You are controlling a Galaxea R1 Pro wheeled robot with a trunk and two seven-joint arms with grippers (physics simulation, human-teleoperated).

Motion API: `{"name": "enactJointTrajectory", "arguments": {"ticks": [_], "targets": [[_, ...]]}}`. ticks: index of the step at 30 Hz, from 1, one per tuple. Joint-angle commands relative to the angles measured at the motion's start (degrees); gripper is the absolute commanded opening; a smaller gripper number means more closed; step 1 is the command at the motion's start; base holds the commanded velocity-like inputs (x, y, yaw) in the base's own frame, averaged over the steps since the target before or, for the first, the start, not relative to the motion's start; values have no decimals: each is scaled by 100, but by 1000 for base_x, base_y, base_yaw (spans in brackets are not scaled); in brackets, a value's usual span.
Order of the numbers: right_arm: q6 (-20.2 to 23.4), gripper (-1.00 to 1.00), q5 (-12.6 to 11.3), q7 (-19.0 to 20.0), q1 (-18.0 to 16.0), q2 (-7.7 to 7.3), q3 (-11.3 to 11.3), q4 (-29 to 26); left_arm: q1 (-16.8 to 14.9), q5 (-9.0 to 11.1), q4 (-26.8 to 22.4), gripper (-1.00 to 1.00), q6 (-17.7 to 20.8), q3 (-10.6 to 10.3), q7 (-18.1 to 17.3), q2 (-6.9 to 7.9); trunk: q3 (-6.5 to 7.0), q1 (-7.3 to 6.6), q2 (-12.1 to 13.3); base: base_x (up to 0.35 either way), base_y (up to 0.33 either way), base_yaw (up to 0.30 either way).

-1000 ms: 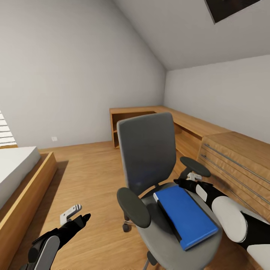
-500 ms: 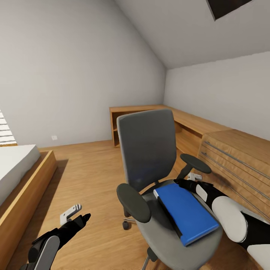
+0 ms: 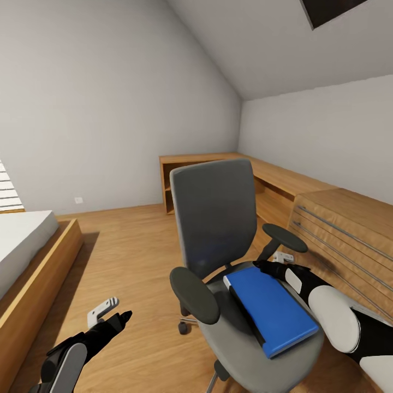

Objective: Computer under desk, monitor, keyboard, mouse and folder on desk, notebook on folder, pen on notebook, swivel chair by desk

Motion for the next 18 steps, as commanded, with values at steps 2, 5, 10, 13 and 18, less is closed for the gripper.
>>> {"name": "enactJointTrajectory", "arguments": {"ticks": [2, 5, 10, 13, 18], "targets": [[32, 100, 60, 29, -2, 1, -49, -11, -4, 55, -3, 100, 10, 2, 52, 1, -6, -1, -3, 0, 0, 0], [32, 100, 60, 29, -2, 1, -49, -10, -3, 52, 2, 100, 8, 4, 53, 1, -6, -1, -3, -12, 0, 0], [32, 100, 60, 29, -2, 1, -49, -11, -4, 51, 9, 100, 6, 6, 51, 1, -6, -1, -3, -171, 0, 0], [32, 100, 60, 29, -2, 1, -49, -12, -2, 52, 49, 100, 6, 8, 51, 3, -6, -1, -3, -102, 0, 0], [32, 100, 60, 29, -2, 1, -49, -12, -1, 51, 79, 100, 6, 8, 50, 4, -6, -1, -3, -30, 0, 0]]}}
